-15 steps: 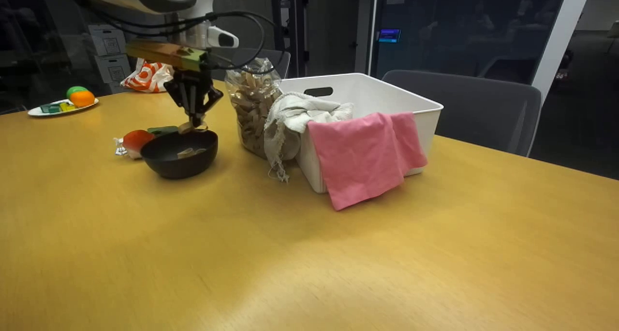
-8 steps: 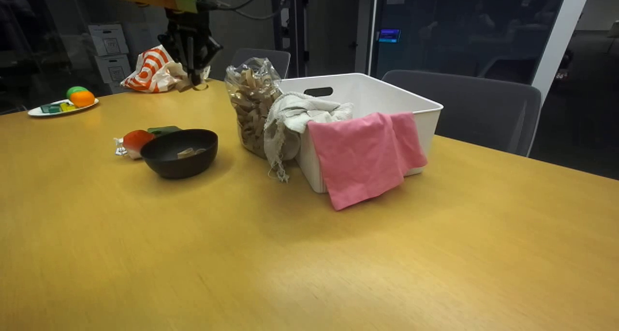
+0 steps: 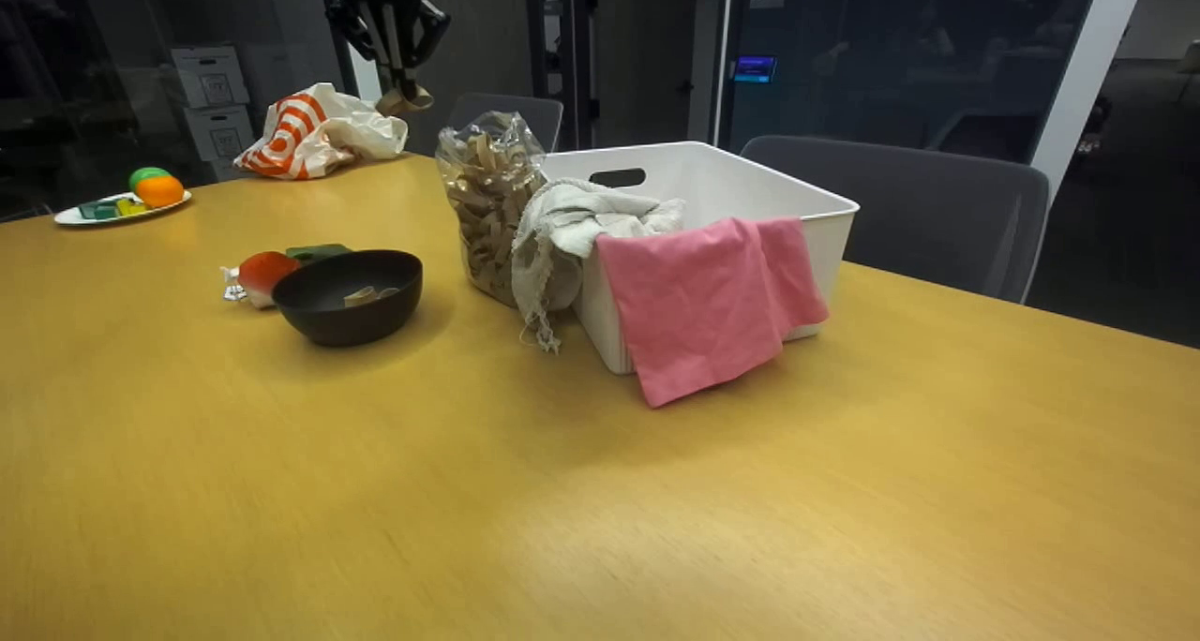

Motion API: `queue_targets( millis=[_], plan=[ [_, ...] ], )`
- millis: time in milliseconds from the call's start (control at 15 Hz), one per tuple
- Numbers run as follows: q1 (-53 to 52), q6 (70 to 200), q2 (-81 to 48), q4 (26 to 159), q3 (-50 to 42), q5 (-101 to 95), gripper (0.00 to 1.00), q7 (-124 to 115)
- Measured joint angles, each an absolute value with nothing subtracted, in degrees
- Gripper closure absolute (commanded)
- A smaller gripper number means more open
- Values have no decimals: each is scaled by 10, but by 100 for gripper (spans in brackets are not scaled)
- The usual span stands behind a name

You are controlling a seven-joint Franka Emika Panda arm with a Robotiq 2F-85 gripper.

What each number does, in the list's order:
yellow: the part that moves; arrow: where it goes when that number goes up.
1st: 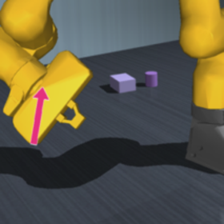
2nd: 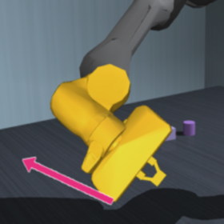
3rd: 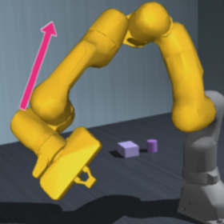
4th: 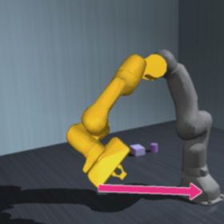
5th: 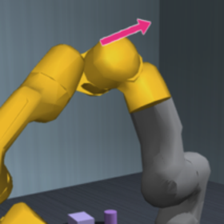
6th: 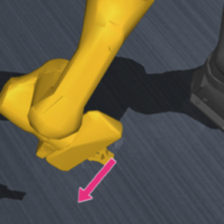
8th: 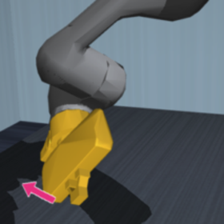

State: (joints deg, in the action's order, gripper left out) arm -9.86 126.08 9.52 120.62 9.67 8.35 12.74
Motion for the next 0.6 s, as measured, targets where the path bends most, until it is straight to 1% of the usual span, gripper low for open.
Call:
queue_targets(
  millis=[333,600],
  plan=[
    [-97,1341,30,1179,100,-29,99,66],
    [-93,1364,-3,1160,96,-132,99,1]
  ],
)
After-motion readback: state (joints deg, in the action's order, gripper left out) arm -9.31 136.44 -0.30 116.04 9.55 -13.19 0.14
